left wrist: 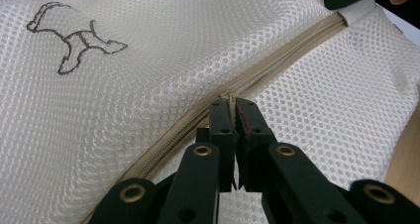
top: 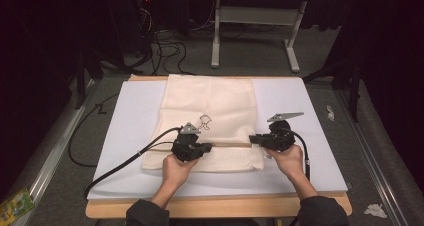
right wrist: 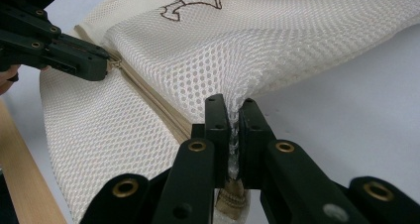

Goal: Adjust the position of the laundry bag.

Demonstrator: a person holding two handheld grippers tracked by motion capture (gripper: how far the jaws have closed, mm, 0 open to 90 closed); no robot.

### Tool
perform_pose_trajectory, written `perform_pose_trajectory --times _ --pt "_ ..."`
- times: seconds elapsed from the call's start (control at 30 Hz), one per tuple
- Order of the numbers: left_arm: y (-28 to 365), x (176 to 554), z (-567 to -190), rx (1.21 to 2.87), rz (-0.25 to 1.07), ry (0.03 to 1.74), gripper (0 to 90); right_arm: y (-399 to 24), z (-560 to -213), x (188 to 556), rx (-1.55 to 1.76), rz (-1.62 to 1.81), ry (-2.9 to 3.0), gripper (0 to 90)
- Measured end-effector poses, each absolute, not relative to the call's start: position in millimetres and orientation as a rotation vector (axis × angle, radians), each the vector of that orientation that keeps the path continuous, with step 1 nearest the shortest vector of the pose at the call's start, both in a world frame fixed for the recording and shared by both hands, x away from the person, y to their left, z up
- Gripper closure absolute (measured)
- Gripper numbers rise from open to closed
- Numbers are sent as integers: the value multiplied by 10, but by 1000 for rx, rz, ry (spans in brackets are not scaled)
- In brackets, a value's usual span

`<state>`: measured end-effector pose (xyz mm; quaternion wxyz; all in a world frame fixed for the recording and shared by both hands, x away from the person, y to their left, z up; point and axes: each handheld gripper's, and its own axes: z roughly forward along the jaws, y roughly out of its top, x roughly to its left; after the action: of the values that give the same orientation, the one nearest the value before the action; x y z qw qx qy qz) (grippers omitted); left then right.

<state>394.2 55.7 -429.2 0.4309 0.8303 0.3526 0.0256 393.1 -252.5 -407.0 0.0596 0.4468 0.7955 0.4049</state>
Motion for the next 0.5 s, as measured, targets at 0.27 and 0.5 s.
perform_pose_trajectory --times 0.27,0.5 --pt "603 3947 -4292 2072 68 888 874 -2540 -4060 3928 1360 1220 2405 869" --pt "634 3946 -4292 2065 69 895 874 -2541 -4058 3929 1359 1223 2403 869"
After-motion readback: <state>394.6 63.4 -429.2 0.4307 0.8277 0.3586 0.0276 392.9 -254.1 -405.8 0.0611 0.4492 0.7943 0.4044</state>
